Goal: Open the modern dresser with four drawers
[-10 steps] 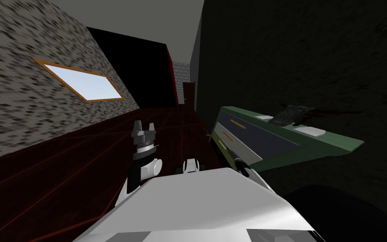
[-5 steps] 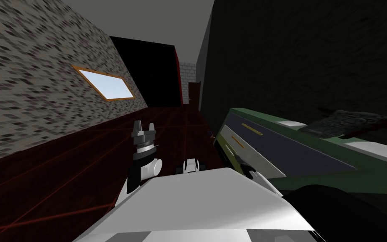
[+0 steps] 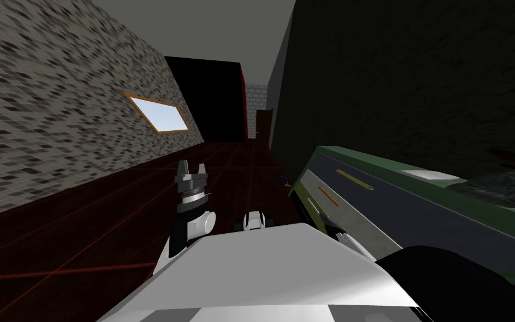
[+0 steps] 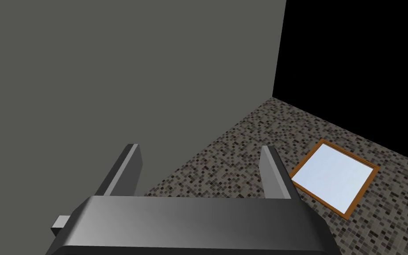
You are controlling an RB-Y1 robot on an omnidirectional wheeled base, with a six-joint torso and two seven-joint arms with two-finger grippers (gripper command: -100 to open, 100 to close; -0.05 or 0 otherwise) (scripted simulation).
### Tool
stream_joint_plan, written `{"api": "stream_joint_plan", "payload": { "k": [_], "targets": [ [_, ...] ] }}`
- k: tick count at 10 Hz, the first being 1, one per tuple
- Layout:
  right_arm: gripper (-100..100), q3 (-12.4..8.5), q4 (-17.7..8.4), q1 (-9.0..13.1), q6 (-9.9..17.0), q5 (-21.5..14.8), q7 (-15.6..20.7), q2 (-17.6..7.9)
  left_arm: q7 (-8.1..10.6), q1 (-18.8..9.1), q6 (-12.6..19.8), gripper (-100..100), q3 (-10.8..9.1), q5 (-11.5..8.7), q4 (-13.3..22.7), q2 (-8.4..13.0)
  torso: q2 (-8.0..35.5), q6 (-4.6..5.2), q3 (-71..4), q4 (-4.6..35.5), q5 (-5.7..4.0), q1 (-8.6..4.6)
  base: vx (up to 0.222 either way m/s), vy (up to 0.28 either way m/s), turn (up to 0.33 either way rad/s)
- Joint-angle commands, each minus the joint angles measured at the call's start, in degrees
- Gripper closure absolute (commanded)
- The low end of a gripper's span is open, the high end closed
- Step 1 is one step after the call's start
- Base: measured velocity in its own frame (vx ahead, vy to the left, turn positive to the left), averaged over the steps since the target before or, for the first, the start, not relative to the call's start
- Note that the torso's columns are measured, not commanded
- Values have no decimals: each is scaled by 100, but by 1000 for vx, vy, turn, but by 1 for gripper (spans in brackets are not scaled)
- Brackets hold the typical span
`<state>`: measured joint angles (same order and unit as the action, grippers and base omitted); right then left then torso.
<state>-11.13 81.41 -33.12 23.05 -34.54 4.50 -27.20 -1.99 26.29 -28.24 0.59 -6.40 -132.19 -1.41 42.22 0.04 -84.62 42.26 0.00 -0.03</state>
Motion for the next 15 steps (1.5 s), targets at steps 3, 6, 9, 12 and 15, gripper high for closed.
{"api": "stream_joint_plan", "payload": {
  "k": [3,6,9,12,15],
  "targets": [
    [-100,-64,-607,-23,666,-433,94,-118,0,-1,0,0,0,0,0,0,8,-6,7,4,-2,-2,82,27,129],
    [-100,-118,-1124,-14,1154,-830,146,-191,0,0,0,0,0,0,0,0,10,0,6,3,1,4,77,28,148],
    [-100,-157,-1595,3,1535,-1200,178,-247,0,0,0,0,-1,0,0,0,3,2,1,0,-1,-2,104,19,162],
    [-100,-172,-1815,14,1782,-1373,187,-268,0,-1,0,0,0,0,0,0,13,-6,10,5,0,3,64,10,89],
    [-100,-192,-2223,41,2137,-1697,197,-298,0,0,0,0,0,0,0,0,-5,-5,-2,0,0,1,82,2,122]
  ]
}}
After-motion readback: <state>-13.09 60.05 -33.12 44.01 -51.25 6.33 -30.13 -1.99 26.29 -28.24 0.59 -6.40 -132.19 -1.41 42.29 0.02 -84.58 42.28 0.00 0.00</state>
